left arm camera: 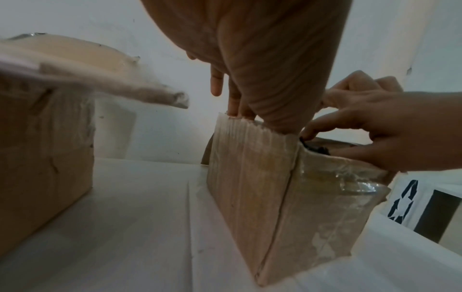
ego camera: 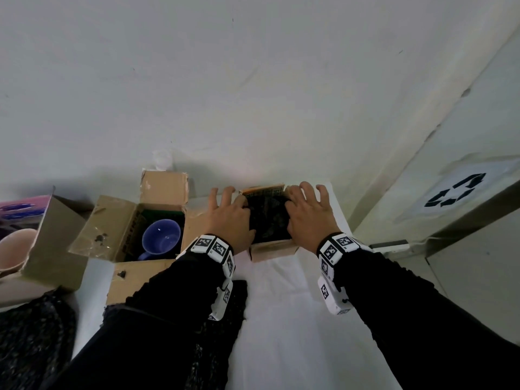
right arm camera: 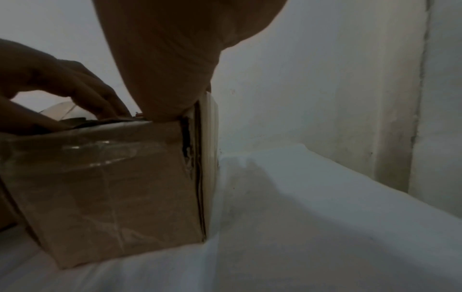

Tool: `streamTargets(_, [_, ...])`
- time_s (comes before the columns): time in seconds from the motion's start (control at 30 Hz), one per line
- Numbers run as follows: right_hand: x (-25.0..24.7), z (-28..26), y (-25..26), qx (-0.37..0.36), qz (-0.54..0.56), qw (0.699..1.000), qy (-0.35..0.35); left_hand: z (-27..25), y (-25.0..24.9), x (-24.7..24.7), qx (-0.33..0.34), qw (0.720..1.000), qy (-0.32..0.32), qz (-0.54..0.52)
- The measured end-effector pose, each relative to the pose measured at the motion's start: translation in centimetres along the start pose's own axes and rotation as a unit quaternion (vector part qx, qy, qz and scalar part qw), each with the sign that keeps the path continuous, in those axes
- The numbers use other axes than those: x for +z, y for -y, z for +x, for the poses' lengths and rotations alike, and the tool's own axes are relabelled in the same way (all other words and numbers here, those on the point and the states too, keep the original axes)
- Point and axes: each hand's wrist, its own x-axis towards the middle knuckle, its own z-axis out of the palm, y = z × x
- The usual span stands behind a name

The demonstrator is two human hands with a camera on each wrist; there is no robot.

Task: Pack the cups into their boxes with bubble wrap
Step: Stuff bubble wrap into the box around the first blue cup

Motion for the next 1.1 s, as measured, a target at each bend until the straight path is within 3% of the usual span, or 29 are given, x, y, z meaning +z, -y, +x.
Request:
streamTargets(0.17, [0.8, -0.2, -0.1, -0.017, 0.008, 0.999, 0.028, 0.1, -0.3, 0.1, 0.014, 0.999, 0.029, 0.010])
streamTargets(0.33, [1.2, 0.3, -0.7, -0.078, 0.018, 0.996, 0.032, 0.8, -0.2, -0.1, 0.019, 0.998, 0.062, 0.006])
streamTargets(0.47, [0.4, 1.2, -0.5, -0.064, 0.066, 0.994, 0.065, 1.4, 0.0, -0.5, 0.016, 0.996, 0.082, -0.003])
streamTargets(0.7, [-1.8, 3.0, 0.7, -0.048, 0.031, 0.989, 0.133, 1.0, 0.1, 0.4, 0.022, 0.997, 0.050, -0.061])
streamTargets(0.83, [-2.4, 4.2, 2.2, -0.048, 0.043, 0.991, 0.120, 0.1, -0.1, 0.8, 0.015, 0.994, 0.033, -0.105])
streamTargets(1.03, [-1.4, 4.0, 2.7, -0.119, 0.082, 0.981, 0.126, -1.4, -1.4, 1.2, -0.008, 0.985, -0.010, -0.170])
streamTargets(1.1, [-2.0, 3.9, 2.2, -0.081, 0.156, 0.979, 0.103, -1.8, -1.6, 1.2, -0.002, 0.980, -0.009, -0.197])
